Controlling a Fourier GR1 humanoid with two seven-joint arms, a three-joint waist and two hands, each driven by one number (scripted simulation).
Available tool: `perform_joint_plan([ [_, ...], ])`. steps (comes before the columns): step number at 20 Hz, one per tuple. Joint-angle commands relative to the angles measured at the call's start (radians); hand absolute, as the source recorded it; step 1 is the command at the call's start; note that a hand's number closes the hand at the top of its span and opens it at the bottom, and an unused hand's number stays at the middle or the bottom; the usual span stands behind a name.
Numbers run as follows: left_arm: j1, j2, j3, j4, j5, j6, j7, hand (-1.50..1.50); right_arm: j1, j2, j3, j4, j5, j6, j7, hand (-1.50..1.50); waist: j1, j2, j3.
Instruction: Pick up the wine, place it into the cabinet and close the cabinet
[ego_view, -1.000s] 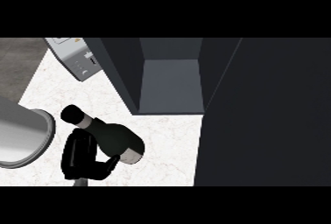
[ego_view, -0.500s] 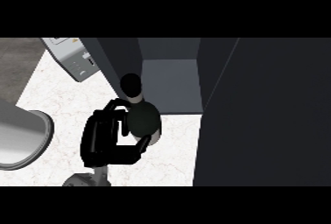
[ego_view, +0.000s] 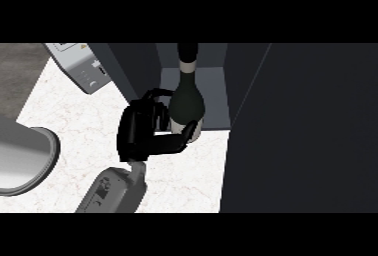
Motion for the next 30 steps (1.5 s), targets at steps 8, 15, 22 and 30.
perform_joint_plan([
  [8,-0.138,0.0,-0.037,0.303,0.087,0.073,-0.142,1.5,0.103,0.009,0.028,-0.209,-0.077,0.023,0.052,-1.5,-0.013,0.002,-0.001],
  [15,-0.216,0.0,-0.1,0.463,0.218,0.096,-0.248,1.5,0.095,0.008,0.016,-0.181,-0.103,0.051,0.042,-1.5,-0.007,0.003,-0.001],
  [22,-0.24,0.0,-0.072,0.644,0.364,0.005,-0.41,1.5,0.111,0.032,0.036,-0.188,-0.054,0.03,0.033,-1.5,-0.017,0.006,-0.002],
  [30,-0.349,0.0,-0.073,0.745,0.457,0.012,-0.41,1.5,0.159,0.015,0.006,-0.219,-0.107,0.075,0.024,-1.5,-0.016,0.004,-0.001],
])
